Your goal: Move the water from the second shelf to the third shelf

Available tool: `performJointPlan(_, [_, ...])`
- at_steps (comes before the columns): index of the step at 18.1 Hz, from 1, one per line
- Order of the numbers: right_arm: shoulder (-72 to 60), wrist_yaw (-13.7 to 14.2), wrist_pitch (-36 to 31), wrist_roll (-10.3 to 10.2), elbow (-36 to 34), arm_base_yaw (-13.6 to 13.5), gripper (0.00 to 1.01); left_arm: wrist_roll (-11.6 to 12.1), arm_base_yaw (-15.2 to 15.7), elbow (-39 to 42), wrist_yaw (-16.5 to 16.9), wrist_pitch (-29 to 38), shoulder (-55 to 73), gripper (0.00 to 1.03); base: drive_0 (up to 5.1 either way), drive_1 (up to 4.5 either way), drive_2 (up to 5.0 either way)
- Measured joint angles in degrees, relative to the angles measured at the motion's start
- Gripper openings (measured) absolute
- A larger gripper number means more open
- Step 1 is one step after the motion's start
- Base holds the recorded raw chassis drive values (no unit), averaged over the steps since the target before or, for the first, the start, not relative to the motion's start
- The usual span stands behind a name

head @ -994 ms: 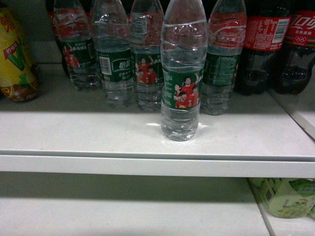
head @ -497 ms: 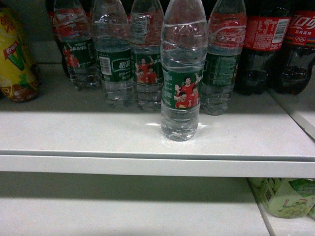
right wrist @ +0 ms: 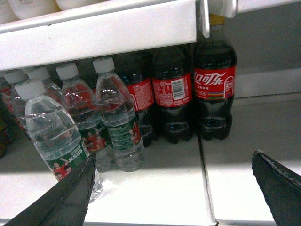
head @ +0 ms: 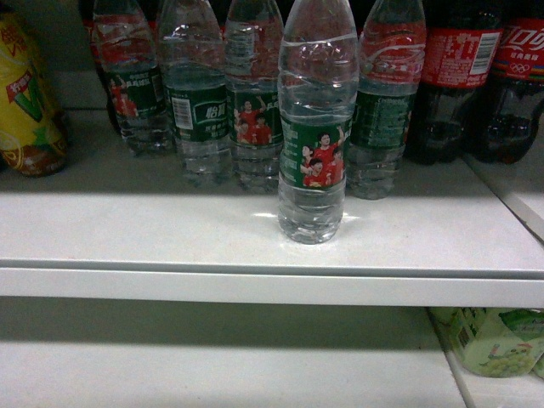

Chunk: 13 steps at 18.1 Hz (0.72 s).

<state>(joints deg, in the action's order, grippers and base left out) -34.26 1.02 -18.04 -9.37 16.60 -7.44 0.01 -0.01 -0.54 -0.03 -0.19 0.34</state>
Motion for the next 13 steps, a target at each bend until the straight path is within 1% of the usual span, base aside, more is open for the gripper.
performJointPlan(1, [-4.04,-1.01,-2.75,-0.02,0.92,-0.15,0.98,-0.02,0.00,0.00,0.00,0.00,0.00,0.98,0.0,0.00,0.0])
performJointPlan(2, [-8.31,-1.40,-5.44,-0.04,1.14,-1.16,0.98,0.00,0.00,0.00,0.00,-0.02,0.00,0.98,0.0,0.00,0.0])
performJointPlan(3, [-11.61,-1.92,-7.82,-0.02,1.14,-2.51,0.98,-0.02,0.00,0.00,0.00,-0.02,0.00,0.98,0.0,0.00,0.0])
performJointPlan(5, [-18.23,-1.81,-12.72,0.46,1.31,-6.03,0.98,-0.02,0.00,0.00,0.00,-0.02,0.00,0.98,0.0,0.00,0.0])
performJointPlan(9, [-31.28,0.09,-21.73,1.57,1.66,-11.80,0.98,0.00,0.00,0.00,0.00,-0.02,0.00,0.98,0.0,0.00,0.0])
performJointPlan(11, [-37.44,1.03,-24.96,1.95,3.74,-13.62,0.98,0.00,0.00,0.00,0.00,0.00,0.00,0.98,0.0,0.00,0.0])
performJointPlan(13, [-42.49,2.03,-26.40,1.97,6.21,-15.37,0.98,0.00,0.00,0.00,0.00,-0.02,0.00,0.98,0.0,0.00,0.0])
